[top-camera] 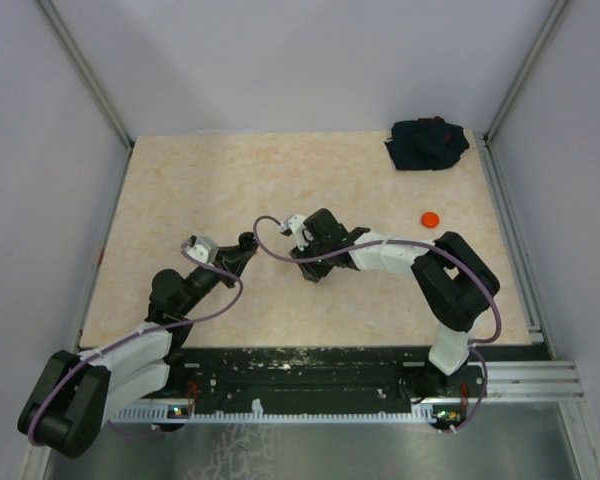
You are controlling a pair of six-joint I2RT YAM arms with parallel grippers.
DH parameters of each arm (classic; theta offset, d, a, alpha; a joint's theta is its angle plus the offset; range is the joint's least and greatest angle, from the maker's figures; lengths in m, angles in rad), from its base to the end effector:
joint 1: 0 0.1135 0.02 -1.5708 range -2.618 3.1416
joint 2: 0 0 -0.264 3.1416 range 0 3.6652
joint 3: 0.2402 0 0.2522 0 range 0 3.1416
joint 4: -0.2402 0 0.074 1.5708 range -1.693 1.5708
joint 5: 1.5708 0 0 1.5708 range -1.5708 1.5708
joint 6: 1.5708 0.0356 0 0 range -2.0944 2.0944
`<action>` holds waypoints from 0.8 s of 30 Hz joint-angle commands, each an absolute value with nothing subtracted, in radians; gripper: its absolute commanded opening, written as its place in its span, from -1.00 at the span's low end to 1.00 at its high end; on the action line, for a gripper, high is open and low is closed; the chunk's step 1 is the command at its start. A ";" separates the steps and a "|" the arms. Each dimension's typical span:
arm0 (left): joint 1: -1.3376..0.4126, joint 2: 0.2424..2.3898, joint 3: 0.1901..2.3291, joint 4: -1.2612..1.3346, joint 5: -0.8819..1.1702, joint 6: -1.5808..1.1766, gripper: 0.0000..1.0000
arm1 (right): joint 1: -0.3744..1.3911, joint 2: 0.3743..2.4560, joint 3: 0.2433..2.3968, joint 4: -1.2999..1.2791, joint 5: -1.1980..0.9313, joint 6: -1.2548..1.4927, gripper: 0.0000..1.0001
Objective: Insert the wireless bluetooth earbuds into the charging case
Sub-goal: Adjust the earbud at the center of the board.
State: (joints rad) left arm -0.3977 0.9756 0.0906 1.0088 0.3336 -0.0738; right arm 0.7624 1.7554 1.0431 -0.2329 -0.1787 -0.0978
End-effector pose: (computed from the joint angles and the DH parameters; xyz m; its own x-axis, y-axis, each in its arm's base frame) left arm 0.1618 -0.0806 0.1938 0.0645 -0.1026 -0.9926 0.6721 0.7397 -0.0328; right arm 0.2537 0.2511 0.1699 -0.5097 -0.6196 -0.5969 -0.8086 0.5821 0.0862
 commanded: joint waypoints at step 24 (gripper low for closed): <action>-0.402 0.972 0.082 1.030 0.339 -0.083 -1.00 | 0.806 1.770 1.090 -0.303 0.114 -0.104 -0.65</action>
State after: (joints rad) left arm -0.3977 0.9760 0.0906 1.0092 0.3340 -0.0742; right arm 0.7868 1.7889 1.0569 -0.2428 -0.0708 -0.1184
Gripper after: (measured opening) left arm 0.291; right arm 0.197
